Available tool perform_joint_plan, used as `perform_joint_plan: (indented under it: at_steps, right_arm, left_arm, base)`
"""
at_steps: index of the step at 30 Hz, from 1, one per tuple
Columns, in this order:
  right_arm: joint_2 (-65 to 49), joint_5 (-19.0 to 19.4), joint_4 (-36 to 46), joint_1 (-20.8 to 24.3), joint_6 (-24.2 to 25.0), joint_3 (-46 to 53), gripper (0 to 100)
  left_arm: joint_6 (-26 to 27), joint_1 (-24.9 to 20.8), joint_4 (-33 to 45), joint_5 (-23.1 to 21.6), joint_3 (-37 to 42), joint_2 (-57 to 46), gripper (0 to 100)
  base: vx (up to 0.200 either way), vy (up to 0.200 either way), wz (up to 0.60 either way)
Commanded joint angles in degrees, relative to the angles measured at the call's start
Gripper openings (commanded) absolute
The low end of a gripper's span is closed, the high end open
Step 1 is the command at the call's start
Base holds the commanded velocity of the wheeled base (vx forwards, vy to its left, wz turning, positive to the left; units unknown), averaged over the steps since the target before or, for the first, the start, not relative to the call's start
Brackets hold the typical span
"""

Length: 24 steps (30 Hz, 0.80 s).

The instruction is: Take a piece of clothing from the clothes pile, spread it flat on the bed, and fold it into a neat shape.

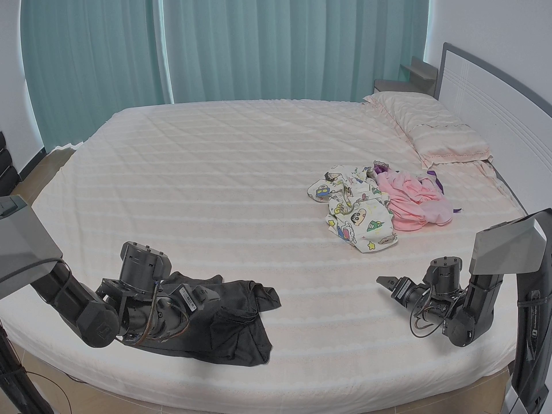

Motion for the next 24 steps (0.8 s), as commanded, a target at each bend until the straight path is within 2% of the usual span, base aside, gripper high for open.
perform_joint_plan:
  at_steps: [1, 11, 18, 24]
  right_arm:
    - [0.1, -0.1, -1.0, 1.5, 0.5, 0.9, 100]
    - [-0.3, -0.6, -1.8, 4.1, 0.6, 1.8, 100]
    - [-6.5, -0.6, -1.2, 3.8, 0.3, 2.6, 100]
    - [-6.9, -1.3, -0.5, 8.3, -0.7, 3.2, 100]
  left_arm:
    - [-0.2, 1.6, -0.3, -1.0, 2.0, -0.3, 100]
    - [0.4, 8.8, -0.2, -4.3, 2.4, -1.3, 100]
    - [0.4, 10.0, -0.2, -5.4, 2.4, -1.4, 100]
    - [0.7, 11.4, -0.2, -5.5, 2.1, -1.6, 100]
  base:
    - [0.0, 0.2, 0.0]
    - [0.0, 0.2, 0.0]
    - [0.0, 0.2, 0.0]
    - [0.0, 0.2, 0.0]
